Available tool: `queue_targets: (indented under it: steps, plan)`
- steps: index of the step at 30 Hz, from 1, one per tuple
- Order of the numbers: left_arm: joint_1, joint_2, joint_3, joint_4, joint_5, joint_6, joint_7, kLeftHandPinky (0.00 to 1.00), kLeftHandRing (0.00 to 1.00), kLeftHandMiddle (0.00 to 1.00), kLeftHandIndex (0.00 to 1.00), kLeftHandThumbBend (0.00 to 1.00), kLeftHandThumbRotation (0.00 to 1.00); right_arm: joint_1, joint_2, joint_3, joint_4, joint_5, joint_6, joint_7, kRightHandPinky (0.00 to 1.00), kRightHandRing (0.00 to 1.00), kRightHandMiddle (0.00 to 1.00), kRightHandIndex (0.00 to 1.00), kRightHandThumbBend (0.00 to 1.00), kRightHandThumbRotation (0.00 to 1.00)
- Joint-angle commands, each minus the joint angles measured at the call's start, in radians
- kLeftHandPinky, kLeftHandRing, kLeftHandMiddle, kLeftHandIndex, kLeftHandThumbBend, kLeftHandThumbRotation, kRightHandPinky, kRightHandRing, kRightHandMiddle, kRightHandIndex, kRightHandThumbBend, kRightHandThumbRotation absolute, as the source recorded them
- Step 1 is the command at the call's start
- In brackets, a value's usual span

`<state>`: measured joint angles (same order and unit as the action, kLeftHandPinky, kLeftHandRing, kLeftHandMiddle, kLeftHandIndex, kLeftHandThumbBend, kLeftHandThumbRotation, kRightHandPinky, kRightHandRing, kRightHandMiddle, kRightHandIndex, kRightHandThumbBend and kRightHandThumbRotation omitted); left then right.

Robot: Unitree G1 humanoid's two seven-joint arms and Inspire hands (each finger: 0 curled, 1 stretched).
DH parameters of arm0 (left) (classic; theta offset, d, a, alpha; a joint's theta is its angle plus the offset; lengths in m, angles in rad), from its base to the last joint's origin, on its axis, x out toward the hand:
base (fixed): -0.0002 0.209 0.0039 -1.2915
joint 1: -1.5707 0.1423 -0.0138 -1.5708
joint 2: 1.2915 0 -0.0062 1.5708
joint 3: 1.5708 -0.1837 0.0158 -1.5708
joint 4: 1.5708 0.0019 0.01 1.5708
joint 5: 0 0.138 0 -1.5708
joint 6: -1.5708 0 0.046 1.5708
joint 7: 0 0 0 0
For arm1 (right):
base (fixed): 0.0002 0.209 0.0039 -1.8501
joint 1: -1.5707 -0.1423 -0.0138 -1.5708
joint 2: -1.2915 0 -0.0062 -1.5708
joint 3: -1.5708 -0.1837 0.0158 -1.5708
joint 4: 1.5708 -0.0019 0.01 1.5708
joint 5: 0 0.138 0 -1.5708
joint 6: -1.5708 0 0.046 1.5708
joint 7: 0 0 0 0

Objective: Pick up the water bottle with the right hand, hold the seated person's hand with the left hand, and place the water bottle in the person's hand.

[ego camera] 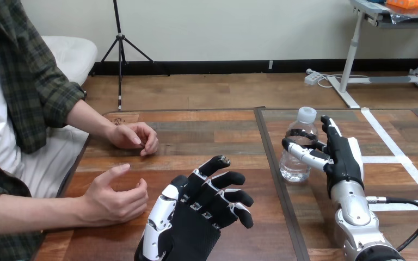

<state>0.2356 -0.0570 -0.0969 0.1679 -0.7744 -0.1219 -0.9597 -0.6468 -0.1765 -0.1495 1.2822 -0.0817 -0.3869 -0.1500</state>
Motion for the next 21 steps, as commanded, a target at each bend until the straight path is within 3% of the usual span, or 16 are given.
queue_targets:
  steps: [1,6,10,21]
  plan:
    - [0.001,-0.059,0.011,-0.033,-0.008,-0.010,-0.007,0.46,0.60,0.68,0.72,0.02,0.87,-0.103,-0.011,0.005,0.003,-0.003,0.004,0.002,0.75,0.80,0.99,0.97,0.67,0.00]
    - [0.001,-0.060,0.011,-0.034,-0.011,-0.006,-0.007,0.46,0.60,0.68,0.72,0.01,0.87,-0.102,-0.016,0.014,0.006,-0.014,0.008,0.001,0.71,0.79,0.99,0.96,0.69,0.02]
    - [0.001,-0.062,0.011,-0.032,-0.010,-0.009,-0.007,0.45,0.60,0.68,0.72,0.01,0.88,-0.101,-0.019,0.022,0.007,-0.022,0.014,-0.003,0.77,0.86,0.99,0.96,0.70,0.05]
    - [0.002,-0.065,0.010,-0.031,-0.012,-0.011,-0.010,0.44,0.59,0.68,0.72,0.00,0.89,-0.096,-0.027,0.046,0.012,-0.047,0.010,-0.009,0.85,0.91,0.98,0.96,0.71,0.07]
